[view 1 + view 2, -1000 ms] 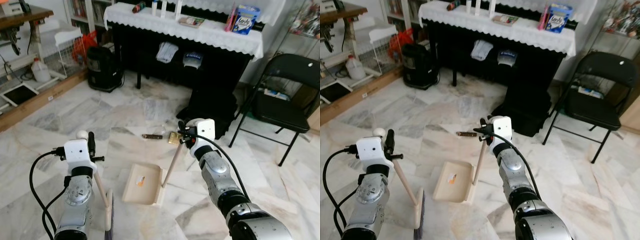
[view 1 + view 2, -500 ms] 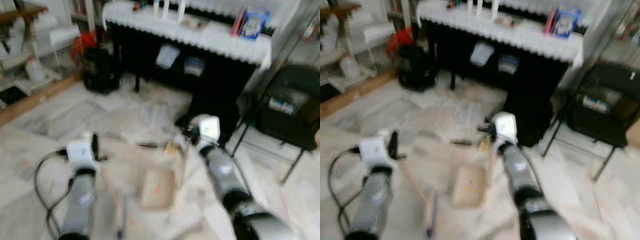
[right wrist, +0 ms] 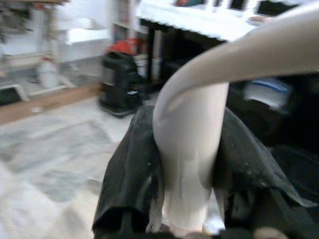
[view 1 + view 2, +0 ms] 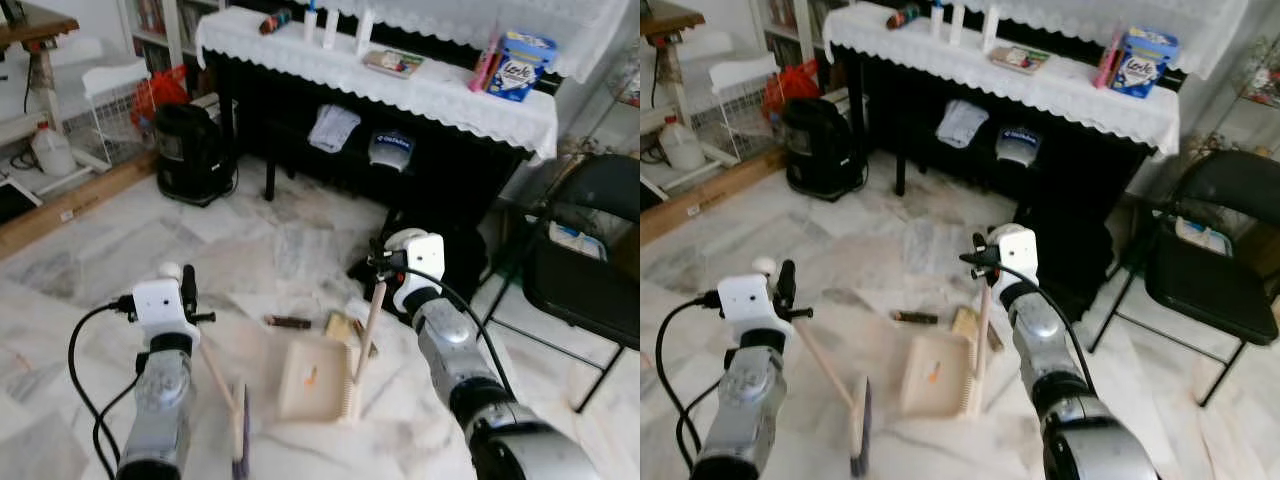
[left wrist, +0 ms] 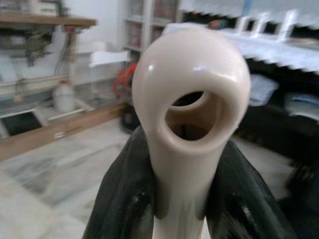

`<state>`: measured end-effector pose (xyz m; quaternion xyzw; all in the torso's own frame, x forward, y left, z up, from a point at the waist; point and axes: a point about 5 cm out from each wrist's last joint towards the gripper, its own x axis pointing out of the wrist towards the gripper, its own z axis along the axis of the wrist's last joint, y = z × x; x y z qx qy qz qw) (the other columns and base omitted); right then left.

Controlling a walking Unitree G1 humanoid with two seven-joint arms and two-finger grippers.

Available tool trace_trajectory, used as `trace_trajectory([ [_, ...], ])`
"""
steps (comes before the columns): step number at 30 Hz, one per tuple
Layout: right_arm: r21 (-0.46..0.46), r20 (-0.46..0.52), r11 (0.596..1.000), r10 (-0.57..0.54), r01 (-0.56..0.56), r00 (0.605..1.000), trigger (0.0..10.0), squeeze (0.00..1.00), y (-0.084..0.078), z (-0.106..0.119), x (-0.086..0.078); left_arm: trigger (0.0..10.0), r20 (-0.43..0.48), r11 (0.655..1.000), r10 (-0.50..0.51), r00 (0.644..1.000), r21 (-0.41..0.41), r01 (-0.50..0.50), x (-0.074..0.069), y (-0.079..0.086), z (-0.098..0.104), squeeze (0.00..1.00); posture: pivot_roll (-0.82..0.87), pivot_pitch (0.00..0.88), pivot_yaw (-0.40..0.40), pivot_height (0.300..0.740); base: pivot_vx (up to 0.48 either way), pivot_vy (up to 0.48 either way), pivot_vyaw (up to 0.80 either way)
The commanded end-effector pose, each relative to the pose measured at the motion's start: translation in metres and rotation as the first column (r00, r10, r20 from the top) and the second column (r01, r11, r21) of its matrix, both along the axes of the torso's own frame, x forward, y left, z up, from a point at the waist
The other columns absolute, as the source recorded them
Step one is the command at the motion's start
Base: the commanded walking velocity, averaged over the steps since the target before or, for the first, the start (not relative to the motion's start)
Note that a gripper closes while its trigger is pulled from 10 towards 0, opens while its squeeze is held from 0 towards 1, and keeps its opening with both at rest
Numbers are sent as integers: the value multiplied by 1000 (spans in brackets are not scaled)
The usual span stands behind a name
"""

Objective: Sweep floor

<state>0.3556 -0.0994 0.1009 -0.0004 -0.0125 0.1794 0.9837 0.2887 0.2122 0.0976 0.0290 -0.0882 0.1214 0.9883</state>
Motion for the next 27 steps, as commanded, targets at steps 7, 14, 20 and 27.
trace_trajectory([
  [7,33,39,999,-32,31,999,10000,0,-9,10,5,10000,54,999,-27,998,19,26,5,-8,12,0,51,0,-100,740,480,0,0],
  [14,33,36,999,-35,34,999,10000,0,-9,10,4,10000,55,999,-28,998,18,27,5,-7,13,0,51,0,-99,740,480,0,0],
  [20,35,35,999,-33,31,999,10000,0,-9,9,4,10000,57,1000,-25,998,20,24,5,-7,13,0,51,0,-99,740,480,0,0],
  [27,33,34,999,-31,30,999,10000,0,-9,10,4,10000,58,1000,-22,998,20,21,5,-6,13,0,50,0,-100,740,480,0,0],
])
